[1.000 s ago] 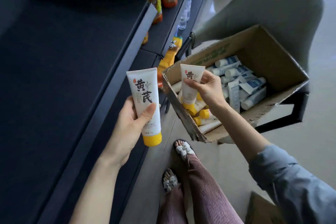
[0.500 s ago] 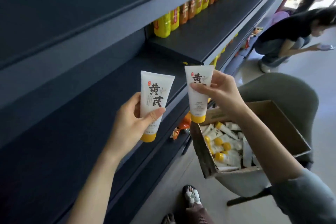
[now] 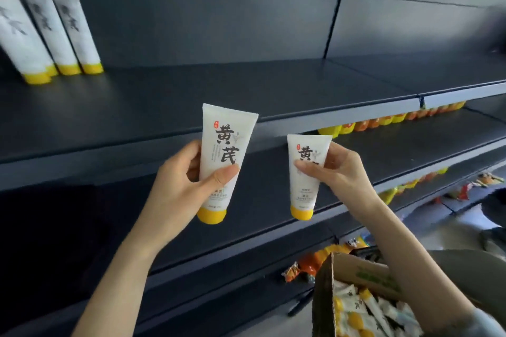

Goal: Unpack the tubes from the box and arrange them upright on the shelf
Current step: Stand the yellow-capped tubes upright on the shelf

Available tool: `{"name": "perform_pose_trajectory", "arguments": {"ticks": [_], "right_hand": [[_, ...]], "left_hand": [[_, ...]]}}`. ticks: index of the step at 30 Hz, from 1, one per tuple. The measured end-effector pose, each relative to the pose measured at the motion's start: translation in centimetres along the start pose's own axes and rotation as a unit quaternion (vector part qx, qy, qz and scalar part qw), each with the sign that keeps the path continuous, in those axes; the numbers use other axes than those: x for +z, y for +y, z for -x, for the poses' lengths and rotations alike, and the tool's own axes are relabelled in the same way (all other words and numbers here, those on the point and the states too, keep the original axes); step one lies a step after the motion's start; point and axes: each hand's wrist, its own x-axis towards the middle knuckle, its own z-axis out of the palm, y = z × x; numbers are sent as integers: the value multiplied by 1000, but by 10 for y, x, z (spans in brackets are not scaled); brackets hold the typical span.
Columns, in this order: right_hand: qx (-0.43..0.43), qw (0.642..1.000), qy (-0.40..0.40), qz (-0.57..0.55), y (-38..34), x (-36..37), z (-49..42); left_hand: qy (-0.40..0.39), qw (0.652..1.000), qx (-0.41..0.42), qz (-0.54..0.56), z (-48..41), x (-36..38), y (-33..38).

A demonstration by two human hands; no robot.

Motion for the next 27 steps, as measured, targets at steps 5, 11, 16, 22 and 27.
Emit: {"name": "perform_pose_trajectory", "arguments": {"ticks": [5, 11, 16, 22, 27], "right_hand": [[-30, 997, -63, -30, -29, 20, -13], [-56, 989, -116, -66, -61, 65, -25], [-83, 983, -134, -99, -93, 118, -40], [-112, 975, -147, -128, -126, 200, -58], [-110, 973, -152, -136, -133, 257, -69]], "left_hand": [[81, 996, 19, 12, 25, -19, 25], [163, 985, 55, 9, 40, -69, 48], [199, 977, 80, -19, 44, -125, 63], [227, 967, 89, -72, 44, -211, 77], [254, 955, 82, -128, 44, -265, 79]]}}
